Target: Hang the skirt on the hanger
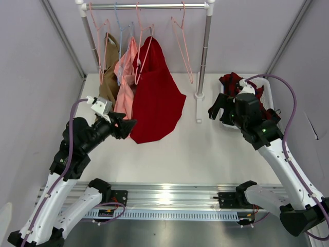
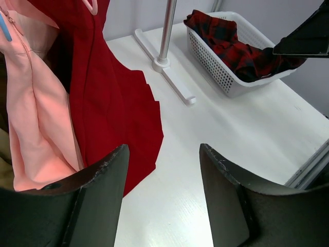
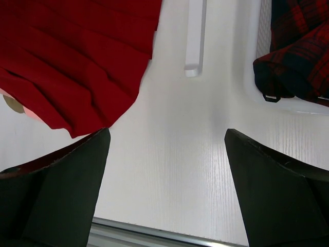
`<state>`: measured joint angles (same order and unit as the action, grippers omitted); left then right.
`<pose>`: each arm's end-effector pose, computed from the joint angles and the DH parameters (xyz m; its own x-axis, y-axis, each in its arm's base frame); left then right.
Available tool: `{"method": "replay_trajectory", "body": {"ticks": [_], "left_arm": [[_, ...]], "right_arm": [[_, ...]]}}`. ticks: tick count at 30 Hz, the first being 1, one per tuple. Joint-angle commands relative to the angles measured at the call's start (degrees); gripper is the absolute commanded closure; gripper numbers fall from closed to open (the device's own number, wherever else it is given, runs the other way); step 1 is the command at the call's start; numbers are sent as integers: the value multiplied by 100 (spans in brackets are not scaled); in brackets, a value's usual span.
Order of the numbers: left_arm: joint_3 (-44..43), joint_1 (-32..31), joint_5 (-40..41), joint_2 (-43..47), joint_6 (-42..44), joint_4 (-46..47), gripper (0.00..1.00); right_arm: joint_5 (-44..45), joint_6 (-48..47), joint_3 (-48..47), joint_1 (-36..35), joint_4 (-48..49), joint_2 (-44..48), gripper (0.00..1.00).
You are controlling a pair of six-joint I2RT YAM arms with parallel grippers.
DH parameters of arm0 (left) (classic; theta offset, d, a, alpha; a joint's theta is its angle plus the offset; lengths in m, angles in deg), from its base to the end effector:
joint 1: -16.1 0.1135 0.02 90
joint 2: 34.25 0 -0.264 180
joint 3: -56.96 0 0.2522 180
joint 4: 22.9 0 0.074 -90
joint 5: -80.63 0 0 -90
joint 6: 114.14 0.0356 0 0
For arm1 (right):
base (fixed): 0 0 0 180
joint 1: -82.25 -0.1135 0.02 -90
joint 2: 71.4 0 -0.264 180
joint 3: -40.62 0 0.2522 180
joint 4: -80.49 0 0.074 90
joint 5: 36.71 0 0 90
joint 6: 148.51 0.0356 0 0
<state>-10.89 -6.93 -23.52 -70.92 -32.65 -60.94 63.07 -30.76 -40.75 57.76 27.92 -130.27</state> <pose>0.1179 -0.0596 0.3888 -0.1979 -0.0718 -0.9776 0.5798 0.7956 -0.1758 0.1945 0.0819 0.3813 -0.5315 0.2621 -0.8055 -0.0308 0.9443 0.3276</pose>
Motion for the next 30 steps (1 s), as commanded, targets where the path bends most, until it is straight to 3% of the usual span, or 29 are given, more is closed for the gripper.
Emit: {"method": "replay_trajectory", "body": {"ticks": [1, 6, 10, 17, 22, 30], "left_arm": [[12, -9, 18, 45, 104, 230, 37], [109, -9, -61, -42, -44, 239, 37], [196, -9, -219, -209, -229, 212, 39], [565, -9, -562, -236, -555, 423, 41], [733, -9, -606, -174, -608, 511, 40], [961, -9, -694, -104, -643, 511, 40]], "right_arm": [[-99, -208, -243, 32, 22, -19, 1], [-212, -393, -760, 321, -294, -623, 1], [-1204, -446, -1182, 1724, -198, -1380, 1], [-575, -428, -1965, 3054, -136, -3030, 3], [-311, -490, -2379, 3266, -425, -3868, 2], [-494, -393, -1931, 3275, -119, -4544, 1]]}}
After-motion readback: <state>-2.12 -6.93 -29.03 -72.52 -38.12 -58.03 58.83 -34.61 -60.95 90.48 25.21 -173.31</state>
